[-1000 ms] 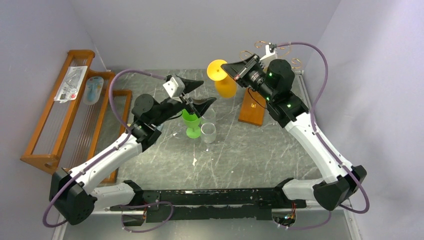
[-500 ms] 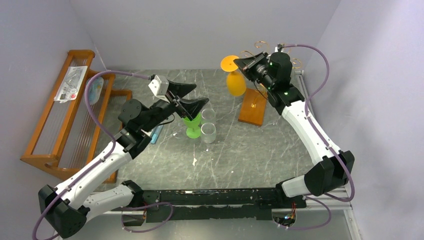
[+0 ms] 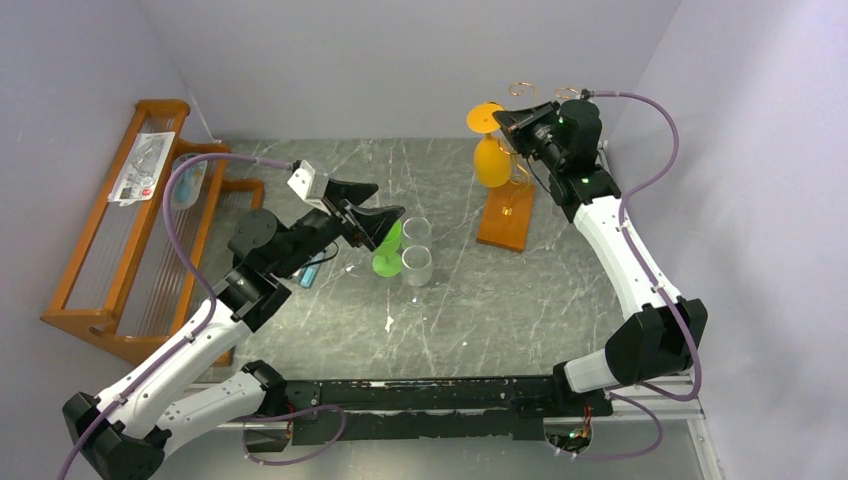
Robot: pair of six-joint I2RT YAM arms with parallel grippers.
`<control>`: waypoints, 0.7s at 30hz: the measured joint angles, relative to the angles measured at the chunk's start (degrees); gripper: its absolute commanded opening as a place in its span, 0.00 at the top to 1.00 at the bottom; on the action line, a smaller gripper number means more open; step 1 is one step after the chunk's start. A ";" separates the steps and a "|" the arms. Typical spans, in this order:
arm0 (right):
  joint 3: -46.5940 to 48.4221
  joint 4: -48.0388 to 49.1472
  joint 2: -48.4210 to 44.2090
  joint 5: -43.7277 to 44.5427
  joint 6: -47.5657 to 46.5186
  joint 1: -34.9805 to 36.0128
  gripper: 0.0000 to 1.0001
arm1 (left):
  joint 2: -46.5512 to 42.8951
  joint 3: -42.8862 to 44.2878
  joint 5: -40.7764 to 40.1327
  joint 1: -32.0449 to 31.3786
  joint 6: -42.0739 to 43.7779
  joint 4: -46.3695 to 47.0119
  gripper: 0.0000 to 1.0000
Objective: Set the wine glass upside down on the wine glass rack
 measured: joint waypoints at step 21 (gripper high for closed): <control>1.60 -0.35 2.40 6.10 1.05 -1.70 1.00 | -0.22 0.00 -4.57 0.00 -0.48 -5.38 0.19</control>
